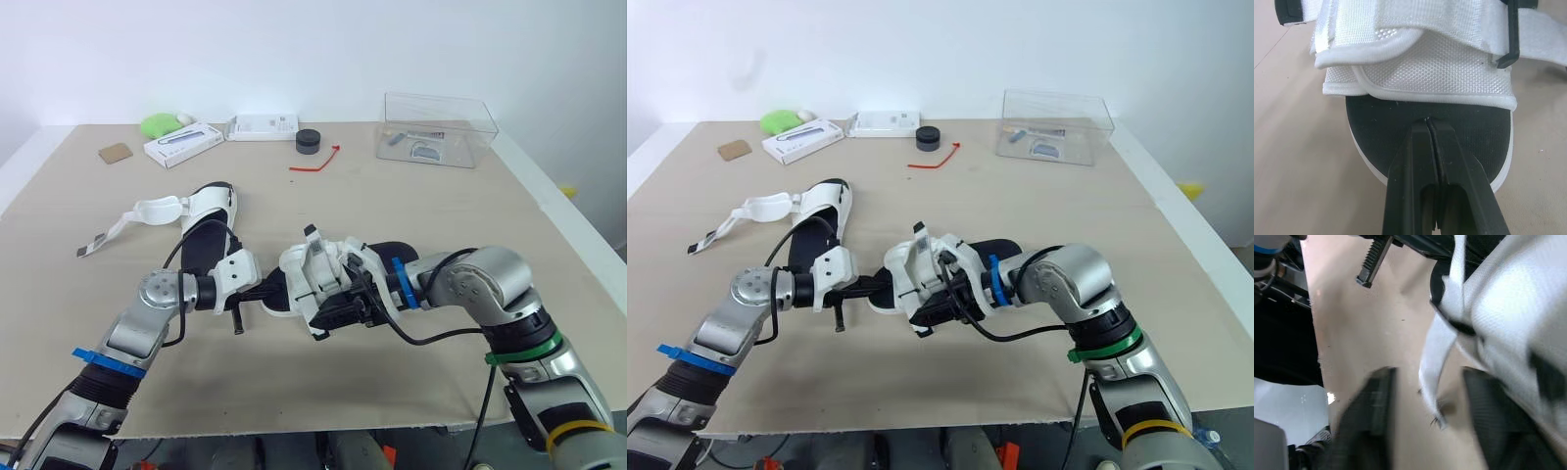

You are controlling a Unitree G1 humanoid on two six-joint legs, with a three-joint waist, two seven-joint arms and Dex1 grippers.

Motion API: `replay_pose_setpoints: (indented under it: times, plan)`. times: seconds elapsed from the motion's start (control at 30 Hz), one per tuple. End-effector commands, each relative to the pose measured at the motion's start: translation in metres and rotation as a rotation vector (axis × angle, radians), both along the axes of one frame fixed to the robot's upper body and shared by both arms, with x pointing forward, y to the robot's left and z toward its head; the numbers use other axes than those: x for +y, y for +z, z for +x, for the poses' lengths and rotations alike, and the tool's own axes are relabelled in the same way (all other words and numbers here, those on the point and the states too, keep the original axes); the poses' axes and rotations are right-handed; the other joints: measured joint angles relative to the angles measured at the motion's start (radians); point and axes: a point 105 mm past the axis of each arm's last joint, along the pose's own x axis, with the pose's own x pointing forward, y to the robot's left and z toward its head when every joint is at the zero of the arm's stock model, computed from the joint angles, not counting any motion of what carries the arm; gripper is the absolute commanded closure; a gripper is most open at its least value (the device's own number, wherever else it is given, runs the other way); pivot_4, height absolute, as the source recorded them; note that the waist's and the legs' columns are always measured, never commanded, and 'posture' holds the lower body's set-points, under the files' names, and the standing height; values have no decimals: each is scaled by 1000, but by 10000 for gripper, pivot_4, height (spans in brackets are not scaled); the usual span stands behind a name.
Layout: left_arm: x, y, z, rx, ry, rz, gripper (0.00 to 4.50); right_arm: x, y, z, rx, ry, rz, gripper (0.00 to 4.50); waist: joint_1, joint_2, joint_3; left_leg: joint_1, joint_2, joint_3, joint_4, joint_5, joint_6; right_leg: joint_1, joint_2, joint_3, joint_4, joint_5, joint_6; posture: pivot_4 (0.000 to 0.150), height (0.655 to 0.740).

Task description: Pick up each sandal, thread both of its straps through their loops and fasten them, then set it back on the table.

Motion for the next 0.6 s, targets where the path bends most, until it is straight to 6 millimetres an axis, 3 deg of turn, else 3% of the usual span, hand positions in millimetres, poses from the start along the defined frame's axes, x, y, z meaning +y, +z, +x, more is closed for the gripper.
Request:
replay_pose_setpoints:
  times: [0.03, 0.07, 0.43, 0.6]
  plan:
    - [6, -22, -5, 67, 21, 62, 45000, 1, 7, 0, -36, 24, 2, 42279, 0, 0, 0, 0, 0, 0, 0, 0, 0, 0, 0, 0, 0, 0, 0, 1500, 7261]
    - [6, -22, -5, 67, 21, 62, 45000, 0, 5, -1, -35, 25, -7, 44365, 0, 0, 0, -1, 0, 0, 0, 0, 0, 0, 0, 0, 0, 0, 0, 1500, 7261]
    - [4, -23, -5, 64, 19, 70, 45000, -9, 1, -34, 84, 165, -56, 44365, 1, 0, 0, -1, 0, 0, 0, -1, 0, 0, -1, 0, -1, -1, 1, 1500, 7261]
    - [5, -25, -6, 65, 19, 74, 45000, -7, 1, -38, 96, 174, -49, 44365, 1, 0, 0, -1, 0, 0, 0, -1, -1, 0, -1, 0, -1, -2, 1, 1500, 7261]
